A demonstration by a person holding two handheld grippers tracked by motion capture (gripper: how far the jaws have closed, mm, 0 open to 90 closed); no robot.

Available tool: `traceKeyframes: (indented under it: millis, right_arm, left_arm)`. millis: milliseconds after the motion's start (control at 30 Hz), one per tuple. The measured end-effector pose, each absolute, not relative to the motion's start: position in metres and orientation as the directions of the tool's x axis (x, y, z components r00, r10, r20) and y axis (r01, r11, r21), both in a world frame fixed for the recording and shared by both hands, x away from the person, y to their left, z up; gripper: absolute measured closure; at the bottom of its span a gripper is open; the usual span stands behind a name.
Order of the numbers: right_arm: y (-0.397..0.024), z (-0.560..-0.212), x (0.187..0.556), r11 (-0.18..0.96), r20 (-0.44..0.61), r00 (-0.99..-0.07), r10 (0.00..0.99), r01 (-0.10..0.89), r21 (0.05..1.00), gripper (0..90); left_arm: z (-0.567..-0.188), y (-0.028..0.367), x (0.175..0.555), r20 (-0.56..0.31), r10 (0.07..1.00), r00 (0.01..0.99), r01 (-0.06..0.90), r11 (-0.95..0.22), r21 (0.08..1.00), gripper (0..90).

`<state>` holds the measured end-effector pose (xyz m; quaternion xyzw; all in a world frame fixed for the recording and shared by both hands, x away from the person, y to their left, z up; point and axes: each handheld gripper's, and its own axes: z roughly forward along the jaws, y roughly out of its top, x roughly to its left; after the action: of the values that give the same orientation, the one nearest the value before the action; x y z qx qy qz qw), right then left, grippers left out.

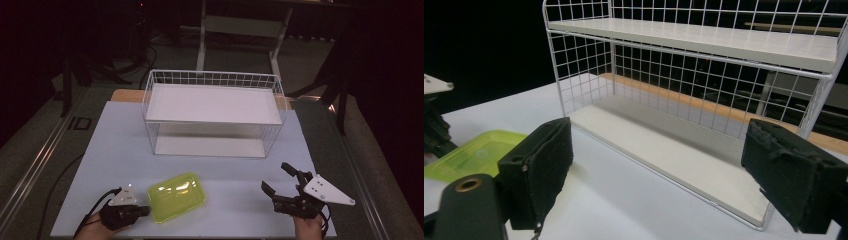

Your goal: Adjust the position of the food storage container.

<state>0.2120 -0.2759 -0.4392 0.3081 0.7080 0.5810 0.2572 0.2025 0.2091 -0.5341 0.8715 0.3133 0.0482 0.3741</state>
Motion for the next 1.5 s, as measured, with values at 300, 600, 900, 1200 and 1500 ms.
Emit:
traceKeyframes:
  millis: [300,600,900,1200,1500]
  right_arm:
    - [-0.278,-0.439,0.212,0.135,-0.005,-0.674,0.738,0.141,0.981,13.3]
    - [-0.276,-0.439,0.212,0.141,-0.011,-0.689,0.724,0.132,0.981,13.4]
    - [-0.273,-0.44,0.212,0.148,-0.009,-0.703,0.711,0.137,0.979,13.4]
    - [-0.271,-0.441,0.213,0.16,-0.015,-0.707,0.707,0.139,0.977,13.5]
    - [-0.269,-0.439,0.212,0.163,-0.02,-0.711,0.703,0.133,0.978,13.5]
  left_arm:
    - [-0.536,0.199,0.217,-0.155,0.596,0.788,0.519,-0.507,0.688,90.0]
    - [-0.536,0.189,0.235,-0.143,0.621,0.77,0.523,-0.488,0.699,90.0]
    - [-0.535,0.183,0.249,-0.162,0.647,0.745,0.535,-0.435,0.724,90.0]
    - [-0.536,0.172,0.258,-0.142,0.665,0.733,0.538,-0.441,0.718,90.0]
    - [-0.53,0.19,0.253,-0.148,0.703,0.696,0.558,-0.399,0.728,90.0]
